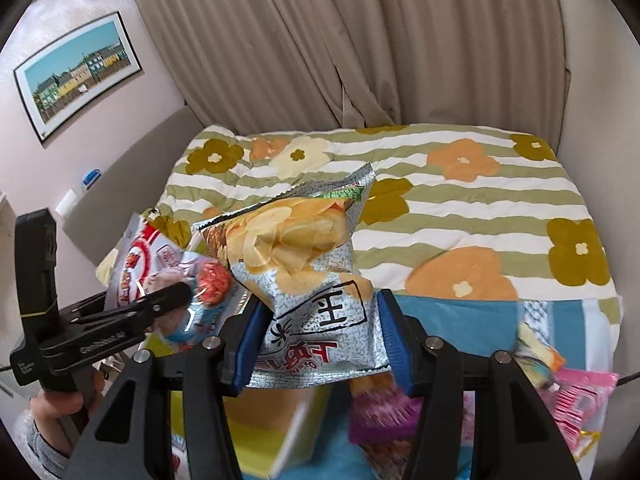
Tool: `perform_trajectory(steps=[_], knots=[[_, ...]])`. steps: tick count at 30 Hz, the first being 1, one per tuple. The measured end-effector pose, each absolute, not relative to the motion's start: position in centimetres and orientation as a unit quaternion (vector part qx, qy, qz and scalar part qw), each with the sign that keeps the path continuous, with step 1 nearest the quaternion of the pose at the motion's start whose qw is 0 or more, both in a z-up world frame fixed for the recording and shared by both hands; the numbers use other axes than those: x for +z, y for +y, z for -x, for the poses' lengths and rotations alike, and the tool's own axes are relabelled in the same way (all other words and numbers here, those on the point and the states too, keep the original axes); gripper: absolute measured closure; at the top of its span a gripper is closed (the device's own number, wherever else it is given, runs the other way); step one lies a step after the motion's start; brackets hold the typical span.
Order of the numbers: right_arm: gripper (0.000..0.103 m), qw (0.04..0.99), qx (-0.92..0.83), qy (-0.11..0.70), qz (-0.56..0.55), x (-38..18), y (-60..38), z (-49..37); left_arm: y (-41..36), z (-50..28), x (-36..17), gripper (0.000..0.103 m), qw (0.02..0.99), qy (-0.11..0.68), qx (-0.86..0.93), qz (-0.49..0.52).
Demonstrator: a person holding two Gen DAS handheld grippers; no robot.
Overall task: Organize snacks
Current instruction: 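Carry both bags over the yellow box and open both tools to drop them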
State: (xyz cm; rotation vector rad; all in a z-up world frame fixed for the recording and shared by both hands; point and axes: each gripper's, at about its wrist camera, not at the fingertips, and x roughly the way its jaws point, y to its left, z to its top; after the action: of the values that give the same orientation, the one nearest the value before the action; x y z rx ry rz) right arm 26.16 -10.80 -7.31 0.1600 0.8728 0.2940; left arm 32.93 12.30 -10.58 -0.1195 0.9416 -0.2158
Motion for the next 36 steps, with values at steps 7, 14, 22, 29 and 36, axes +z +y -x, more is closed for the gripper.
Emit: perform_trajectory(steps=[7, 14, 22, 29, 36], knots=[[0.052, 0.873, 0.114, 0.467, -0.079, -10.8, -7.0, -30.8, 13.6, -38.2, -14.4, 0.046, 0.868, 0.482, -0.112, 0.029], [0.052, 0.867, 0.083, 0.485, -0.078, -12.3, -6.1, -32.3, 15.3, -38.7, -15.4, 0.000, 0.871, 0.481, -0.100, 0.007], [0.052, 0.866, 0.077, 0.488, -0.071, -12.2, -4.7, -32.5, 17.5, -35.8, -14.9, 0.000, 0.869, 0.485, -0.094, 0.019], [0.051, 0.874, 0.079, 0.475, -0.065, -12.0, -2.9, -33.5, 18.3, -35.1, -14.3, 0.000, 0.871, 0.482, -0.094, 0.004], [0.000, 0.877, 0.074, 0.467, -0.081, -12.9, -2.1, -34.4, 19.0, -34.3, -14.1, 0.000, 0.874, 0.479, -0.084, -0.003]])
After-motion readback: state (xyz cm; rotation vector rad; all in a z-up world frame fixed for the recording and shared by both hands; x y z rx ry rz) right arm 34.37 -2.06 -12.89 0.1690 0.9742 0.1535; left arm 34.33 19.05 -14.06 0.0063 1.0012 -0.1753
